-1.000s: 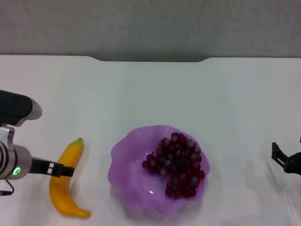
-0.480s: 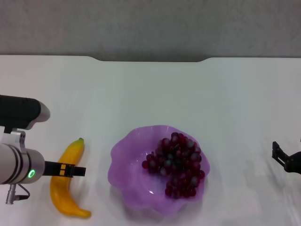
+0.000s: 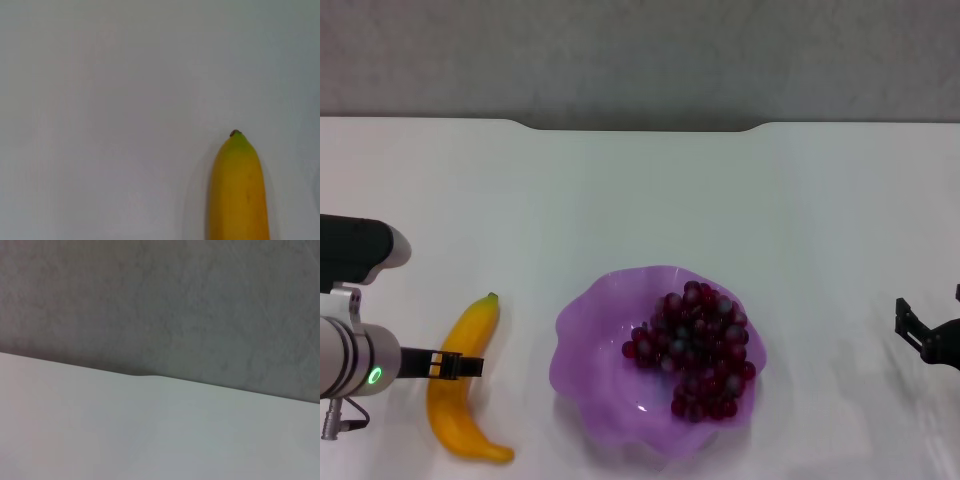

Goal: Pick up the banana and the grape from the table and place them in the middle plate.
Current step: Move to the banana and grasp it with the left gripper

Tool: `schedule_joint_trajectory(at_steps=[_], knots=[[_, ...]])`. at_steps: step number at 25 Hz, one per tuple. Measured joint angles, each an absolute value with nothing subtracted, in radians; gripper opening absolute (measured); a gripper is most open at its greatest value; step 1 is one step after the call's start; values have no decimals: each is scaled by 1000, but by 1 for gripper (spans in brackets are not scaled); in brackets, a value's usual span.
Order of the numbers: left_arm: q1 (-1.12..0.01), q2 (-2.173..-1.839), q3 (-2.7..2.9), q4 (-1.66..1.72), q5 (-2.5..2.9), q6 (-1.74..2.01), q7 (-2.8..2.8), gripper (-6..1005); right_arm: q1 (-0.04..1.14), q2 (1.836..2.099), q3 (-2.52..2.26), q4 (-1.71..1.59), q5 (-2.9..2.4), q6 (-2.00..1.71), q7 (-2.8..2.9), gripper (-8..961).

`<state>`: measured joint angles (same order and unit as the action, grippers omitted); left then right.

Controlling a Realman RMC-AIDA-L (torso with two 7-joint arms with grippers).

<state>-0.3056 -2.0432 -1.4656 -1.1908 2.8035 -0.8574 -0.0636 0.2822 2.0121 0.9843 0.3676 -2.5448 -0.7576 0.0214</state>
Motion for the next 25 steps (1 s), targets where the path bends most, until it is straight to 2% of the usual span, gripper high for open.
schedule_joint_trajectory(at_steps=[19,25], knots=[[-312,-2043,-1429,-1173,2797,-850,-60,885,282,2013,987,370,-2545,-758,21,850],[-313,-2044,-1416,-1171,2803,-844,-60,660,285,2013,986,370,-2545,-758,21,850]])
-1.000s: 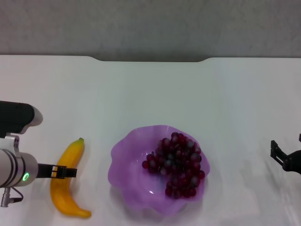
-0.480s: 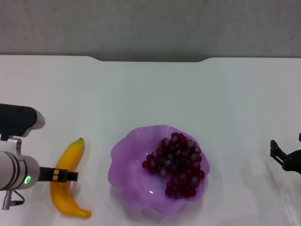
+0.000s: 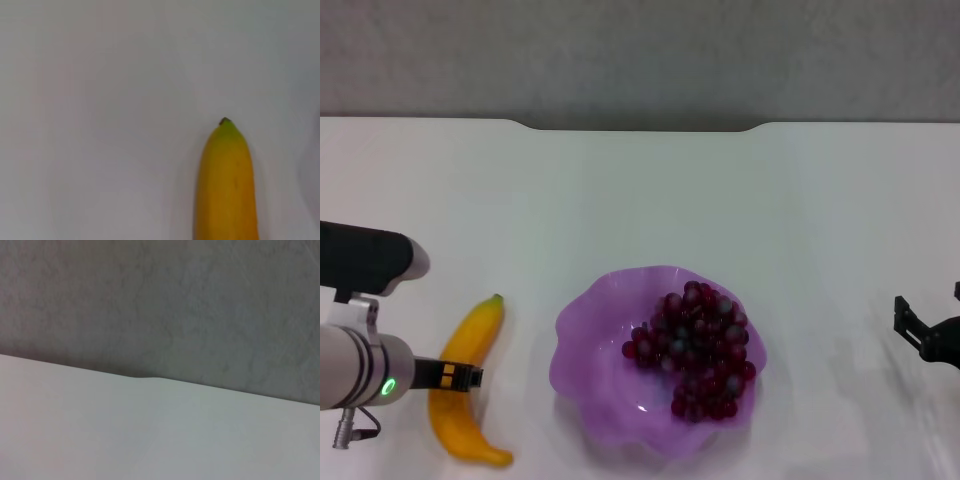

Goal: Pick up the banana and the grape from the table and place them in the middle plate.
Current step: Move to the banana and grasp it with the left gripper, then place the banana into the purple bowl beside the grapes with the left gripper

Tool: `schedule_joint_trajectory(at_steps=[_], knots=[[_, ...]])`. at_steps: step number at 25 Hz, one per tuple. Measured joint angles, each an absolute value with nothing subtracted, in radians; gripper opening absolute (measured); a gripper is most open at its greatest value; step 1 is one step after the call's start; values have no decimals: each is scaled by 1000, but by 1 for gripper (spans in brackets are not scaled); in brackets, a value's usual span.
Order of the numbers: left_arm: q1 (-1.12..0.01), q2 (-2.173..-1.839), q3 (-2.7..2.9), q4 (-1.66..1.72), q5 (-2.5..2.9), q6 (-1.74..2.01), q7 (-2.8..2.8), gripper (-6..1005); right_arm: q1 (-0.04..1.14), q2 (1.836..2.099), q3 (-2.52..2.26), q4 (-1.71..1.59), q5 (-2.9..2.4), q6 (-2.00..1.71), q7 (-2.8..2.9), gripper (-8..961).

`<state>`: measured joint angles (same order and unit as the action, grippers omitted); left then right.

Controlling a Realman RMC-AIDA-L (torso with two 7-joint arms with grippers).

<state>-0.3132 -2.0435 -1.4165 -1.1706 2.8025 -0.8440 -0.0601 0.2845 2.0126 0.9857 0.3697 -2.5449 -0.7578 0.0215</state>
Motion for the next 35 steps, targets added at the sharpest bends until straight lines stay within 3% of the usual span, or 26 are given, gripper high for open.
schedule_joint_trajectory(at_steps=[5,18,35], knots=[[-315,-2043,-1404,-1170,2804,-840,-63,513,285,2013,985,370,-2545,-758,21,851],[-281,-2040,-1456,-1282,2754,-850,29,512,283,2013,984,361,-2545,-758,22,850],[-263,-2043,-1697,-1501,2370,-1192,330,514,284,2012,983,359,-2548,-750,21,851]])
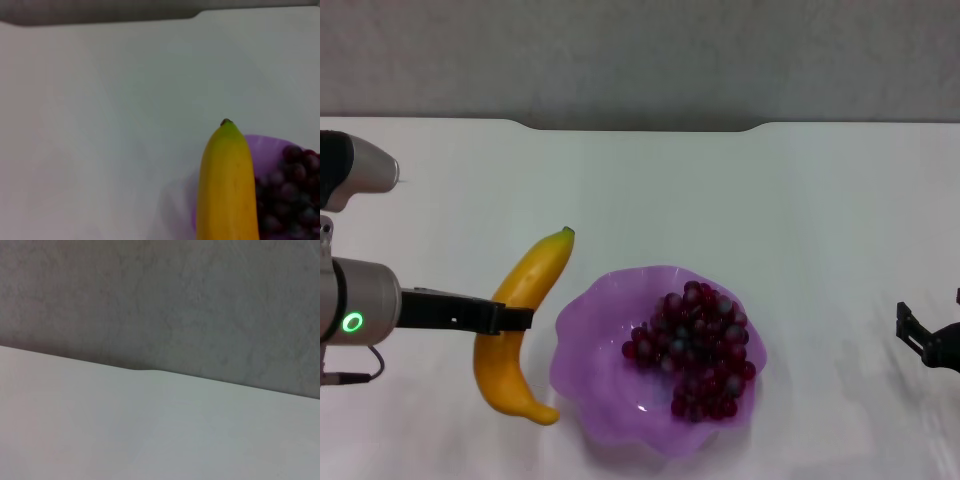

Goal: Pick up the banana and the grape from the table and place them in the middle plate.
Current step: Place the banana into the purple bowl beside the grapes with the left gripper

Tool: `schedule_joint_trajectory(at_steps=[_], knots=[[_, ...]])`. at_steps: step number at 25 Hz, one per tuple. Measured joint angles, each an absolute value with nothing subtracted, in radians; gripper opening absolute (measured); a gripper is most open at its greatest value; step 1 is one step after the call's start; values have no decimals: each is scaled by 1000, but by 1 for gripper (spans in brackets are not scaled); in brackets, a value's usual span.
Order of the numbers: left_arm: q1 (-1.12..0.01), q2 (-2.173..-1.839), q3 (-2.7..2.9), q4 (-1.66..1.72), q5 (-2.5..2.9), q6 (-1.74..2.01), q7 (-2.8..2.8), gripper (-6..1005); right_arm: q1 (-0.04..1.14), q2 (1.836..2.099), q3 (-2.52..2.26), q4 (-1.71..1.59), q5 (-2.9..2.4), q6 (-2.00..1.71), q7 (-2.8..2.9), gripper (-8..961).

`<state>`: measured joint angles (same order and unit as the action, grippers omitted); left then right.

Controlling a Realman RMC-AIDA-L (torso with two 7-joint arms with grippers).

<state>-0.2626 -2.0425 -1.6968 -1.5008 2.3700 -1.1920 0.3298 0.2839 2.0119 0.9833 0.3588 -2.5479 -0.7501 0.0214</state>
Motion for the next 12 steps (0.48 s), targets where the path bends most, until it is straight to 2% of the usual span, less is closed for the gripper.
schedule_joint_trajectory(at_steps=[12], knots=[[-243,-2048,-1586,-1493,2275,-1102,213,516,293,2013,983,359,-2545,-750,21,850]])
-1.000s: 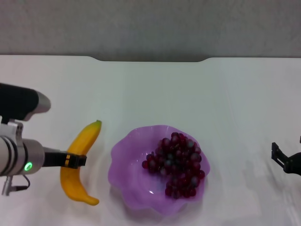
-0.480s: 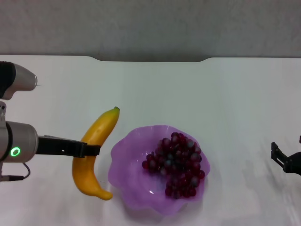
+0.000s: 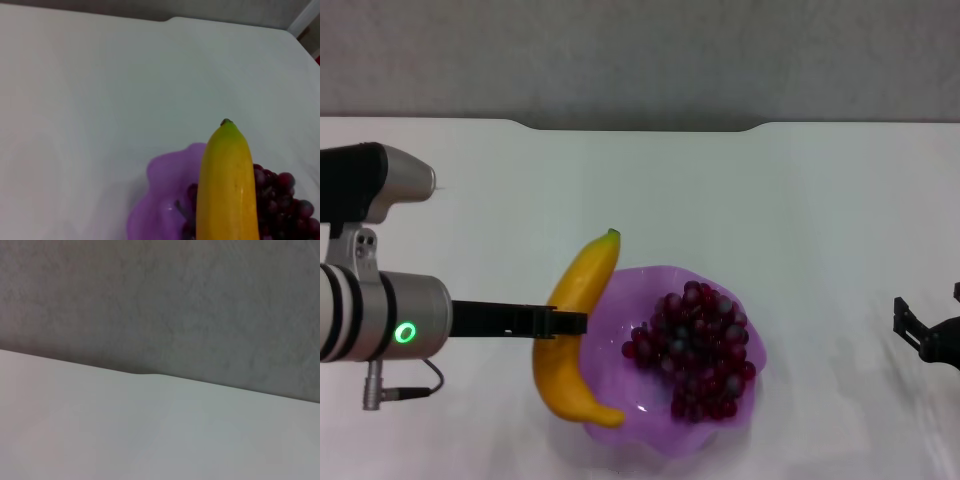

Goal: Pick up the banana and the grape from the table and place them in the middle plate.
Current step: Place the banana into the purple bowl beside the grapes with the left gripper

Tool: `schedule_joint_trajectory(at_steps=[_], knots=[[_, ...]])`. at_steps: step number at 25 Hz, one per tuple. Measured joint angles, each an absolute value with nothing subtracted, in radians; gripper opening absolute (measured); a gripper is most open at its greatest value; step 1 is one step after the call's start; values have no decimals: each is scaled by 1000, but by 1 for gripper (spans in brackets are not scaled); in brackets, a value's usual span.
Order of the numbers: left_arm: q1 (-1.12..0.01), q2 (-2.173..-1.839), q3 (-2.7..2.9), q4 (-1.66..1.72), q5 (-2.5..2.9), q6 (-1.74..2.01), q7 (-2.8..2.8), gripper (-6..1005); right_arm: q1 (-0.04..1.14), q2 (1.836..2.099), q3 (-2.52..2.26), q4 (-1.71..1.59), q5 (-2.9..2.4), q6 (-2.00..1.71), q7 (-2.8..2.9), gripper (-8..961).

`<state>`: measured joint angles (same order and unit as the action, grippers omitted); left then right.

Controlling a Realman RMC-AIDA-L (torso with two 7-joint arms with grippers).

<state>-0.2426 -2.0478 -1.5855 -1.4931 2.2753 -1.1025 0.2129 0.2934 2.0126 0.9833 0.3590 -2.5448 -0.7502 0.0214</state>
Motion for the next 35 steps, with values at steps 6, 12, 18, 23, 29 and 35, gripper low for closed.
schedule_joint_trajectory(at_steps=[6,12,18,23,29,35], knots=[[-253,-2048,-1557,-1398,2184,-1023,234,516,295,2013,983,362,-2545,-754,21,850],[-263,-2048,-1473,-1342,2118,-886,250,517,295,2013,983,366,-2545,-757,21,850],[-263,-2048,-1426,-1276,2045,-777,290,518,296,2013,983,367,-2545,-758,21,851],[-324,-2049,-1399,-1125,1994,-712,308,519,302,2013,983,368,-2549,-758,21,851],[-330,-2049,-1360,-1080,1943,-630,357,520,304,2014,983,368,-2549,-758,21,850],[-332,-2049,-1331,-1035,1903,-585,393,520,304,2014,982,368,-2550,-758,21,850]])
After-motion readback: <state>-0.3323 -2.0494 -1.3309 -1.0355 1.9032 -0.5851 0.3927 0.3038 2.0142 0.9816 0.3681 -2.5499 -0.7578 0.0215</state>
